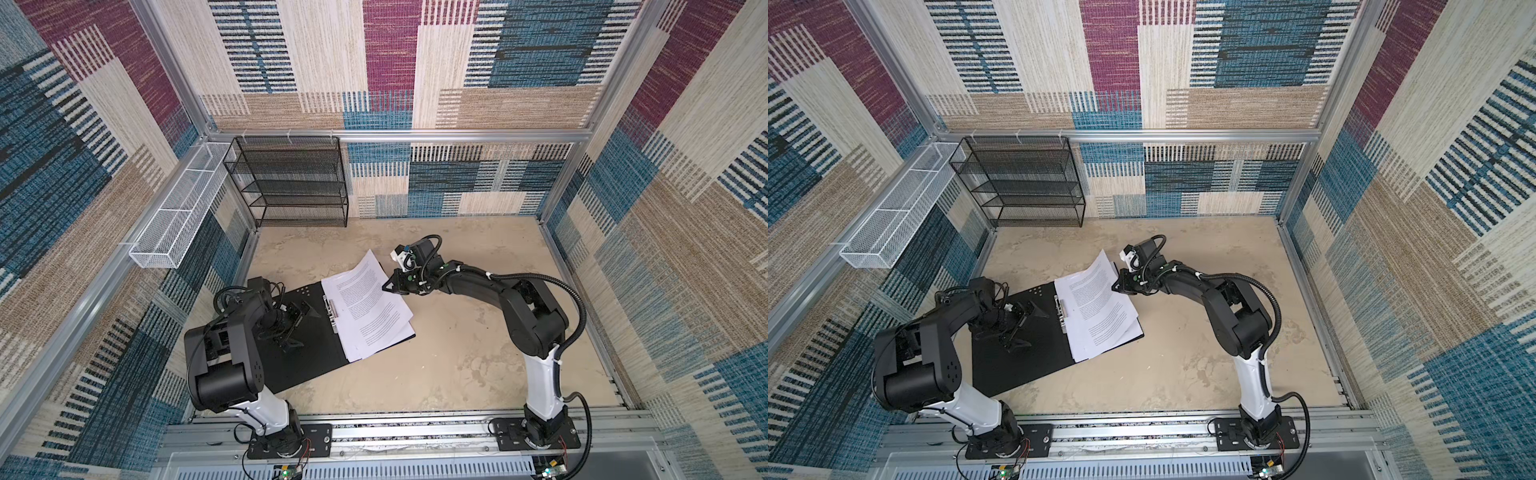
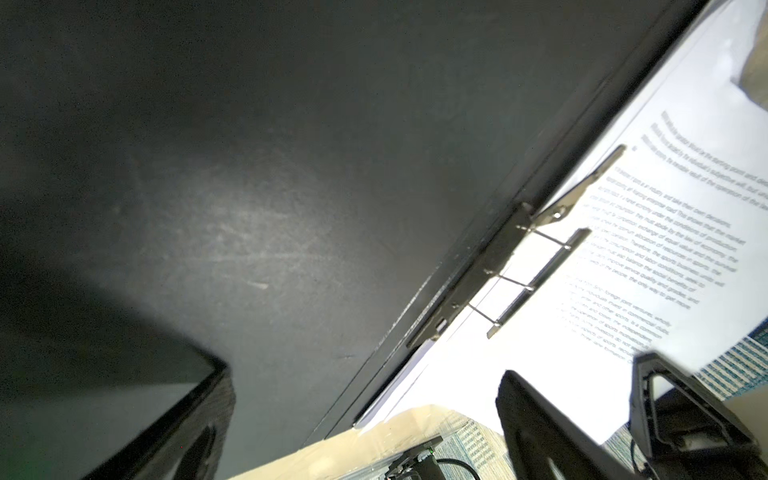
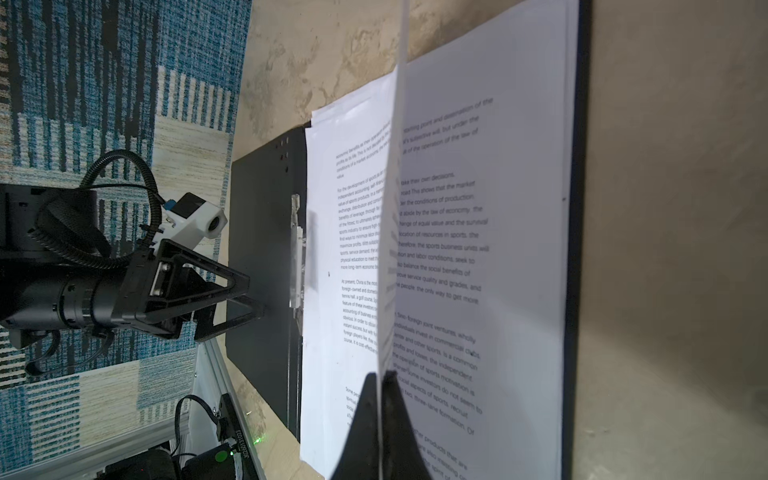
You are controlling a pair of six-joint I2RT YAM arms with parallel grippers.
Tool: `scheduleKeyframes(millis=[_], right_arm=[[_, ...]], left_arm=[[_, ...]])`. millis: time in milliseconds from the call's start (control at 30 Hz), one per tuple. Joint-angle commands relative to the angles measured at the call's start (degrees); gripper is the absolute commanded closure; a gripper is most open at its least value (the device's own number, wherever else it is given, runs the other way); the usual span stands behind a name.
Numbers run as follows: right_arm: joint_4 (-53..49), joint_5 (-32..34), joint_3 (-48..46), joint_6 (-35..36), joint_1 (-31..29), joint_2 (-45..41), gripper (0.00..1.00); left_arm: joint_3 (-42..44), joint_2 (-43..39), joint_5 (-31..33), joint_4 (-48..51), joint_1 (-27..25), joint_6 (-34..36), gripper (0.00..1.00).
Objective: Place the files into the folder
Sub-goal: 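Lay the text sheet onto the folder papers with the right gripper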
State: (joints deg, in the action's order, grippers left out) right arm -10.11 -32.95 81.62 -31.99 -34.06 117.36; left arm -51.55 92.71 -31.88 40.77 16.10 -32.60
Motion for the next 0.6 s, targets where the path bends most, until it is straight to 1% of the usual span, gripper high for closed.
scheduleKeyframes(millis=[0, 267, 567], right_arm=[[3.5, 0.9, -0.6, -2.0, -0.3, 0.5, 1.0], [5.9, 1.7, -2.1, -4.9, -0.9, 1.4, 1.0], [7.7, 4.5, -4.3, -8.1, -0.9, 0.4, 1.0]], left_arm=[[0.2, 0.7, 1.5, -0.5, 0.0, 1.5, 0.01], [0.2, 1.1, 1.2, -0.7, 0.0, 1.5, 0.01], [0.2, 1.4, 1.0, -0.6, 0.0, 1.6, 0.01]])
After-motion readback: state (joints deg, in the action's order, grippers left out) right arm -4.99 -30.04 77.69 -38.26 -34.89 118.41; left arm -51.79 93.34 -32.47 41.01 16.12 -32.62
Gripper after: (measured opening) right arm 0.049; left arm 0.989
